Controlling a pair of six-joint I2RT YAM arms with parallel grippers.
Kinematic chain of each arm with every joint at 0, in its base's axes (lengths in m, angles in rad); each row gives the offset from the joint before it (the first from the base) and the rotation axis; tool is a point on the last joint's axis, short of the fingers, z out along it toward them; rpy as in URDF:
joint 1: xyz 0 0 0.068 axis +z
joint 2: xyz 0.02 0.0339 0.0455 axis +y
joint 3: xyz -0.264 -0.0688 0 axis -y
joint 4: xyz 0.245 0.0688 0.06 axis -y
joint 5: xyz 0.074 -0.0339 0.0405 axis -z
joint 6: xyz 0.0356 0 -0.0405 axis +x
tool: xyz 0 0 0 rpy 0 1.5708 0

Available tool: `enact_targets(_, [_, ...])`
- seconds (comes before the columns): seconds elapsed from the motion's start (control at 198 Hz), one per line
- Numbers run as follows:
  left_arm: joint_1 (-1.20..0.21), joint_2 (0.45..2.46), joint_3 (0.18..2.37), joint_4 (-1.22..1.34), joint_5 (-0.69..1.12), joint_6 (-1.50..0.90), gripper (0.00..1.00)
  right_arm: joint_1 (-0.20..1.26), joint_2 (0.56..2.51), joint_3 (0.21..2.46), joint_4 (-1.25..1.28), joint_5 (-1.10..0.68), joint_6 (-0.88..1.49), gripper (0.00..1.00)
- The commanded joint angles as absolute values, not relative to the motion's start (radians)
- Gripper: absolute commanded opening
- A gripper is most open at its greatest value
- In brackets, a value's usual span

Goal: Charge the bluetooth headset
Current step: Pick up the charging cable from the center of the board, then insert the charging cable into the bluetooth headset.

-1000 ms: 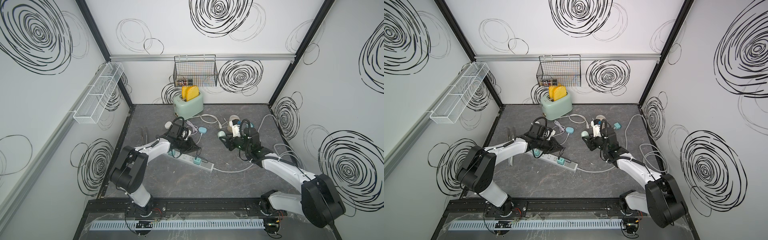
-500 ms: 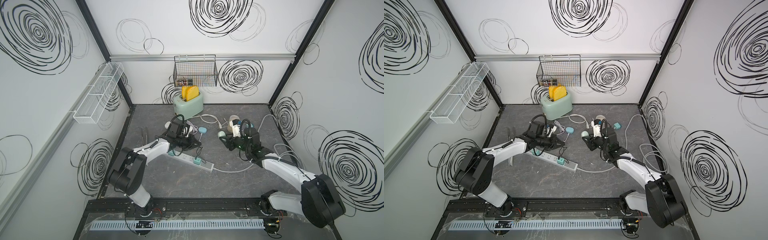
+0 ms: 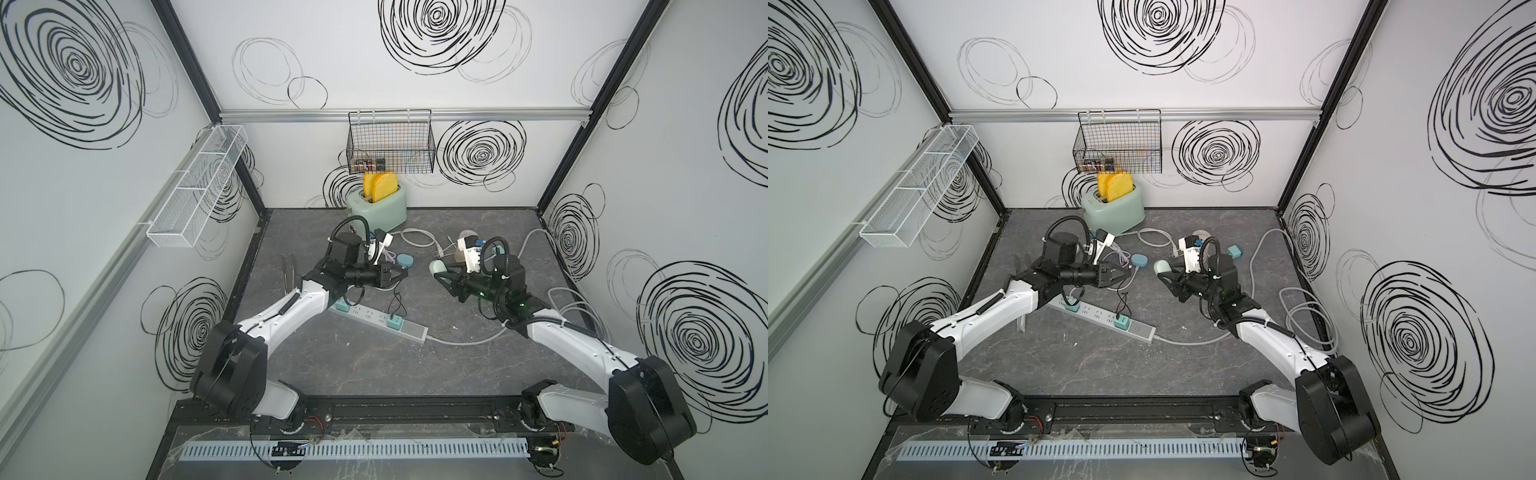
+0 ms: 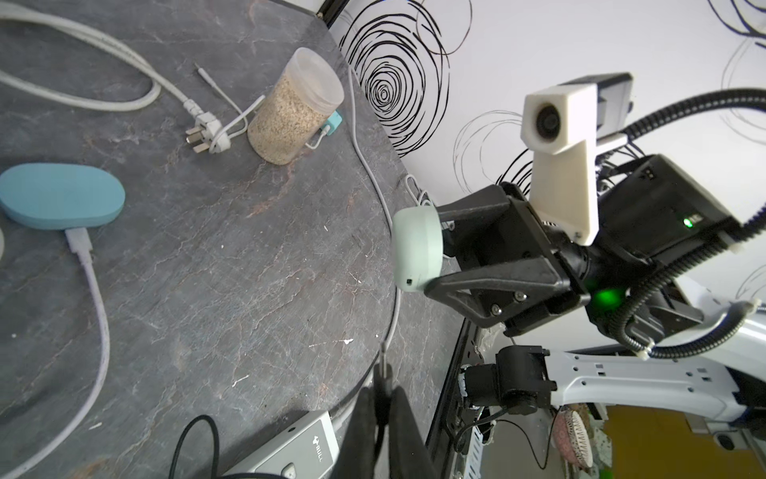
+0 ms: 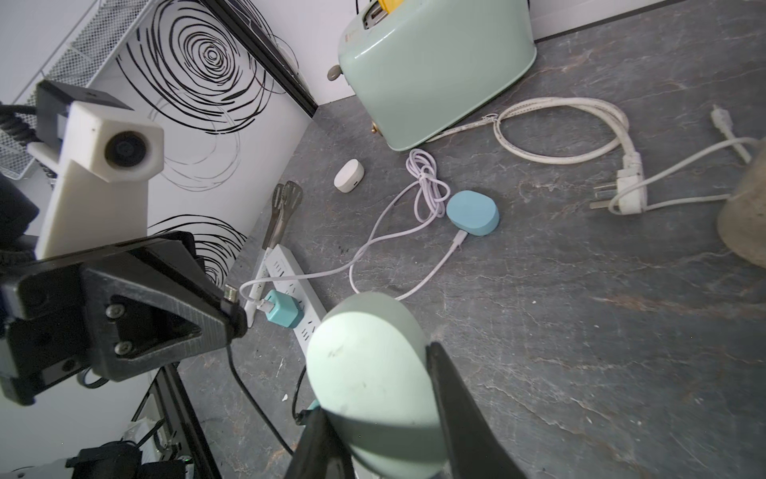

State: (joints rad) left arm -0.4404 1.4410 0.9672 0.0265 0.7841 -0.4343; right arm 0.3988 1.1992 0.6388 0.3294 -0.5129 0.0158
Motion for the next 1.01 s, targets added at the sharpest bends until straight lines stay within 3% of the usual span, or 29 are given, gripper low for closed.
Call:
enact_targets(0.0, [-0.457, 1.414, 0.998, 0.030, 0.802, -0.291, 0.00, 0.399, 1.182, 0.624, 0.393, -0.573, -0.016, 0.19])
enact_targets(0.373, [-0.544, 1.451, 1.084, -0.152, 0.754, -0.224, 0.00, 0.455, 1.196, 0.616, 0.469, -0.544, -0.121, 0.20])
enact_targets(1.003, [-0.548, 1.519, 1.134, -0.230, 0.765, -0.261, 0.00, 0.481, 1.177, 0.591, 0.550, -0.547, -0.152, 0.21])
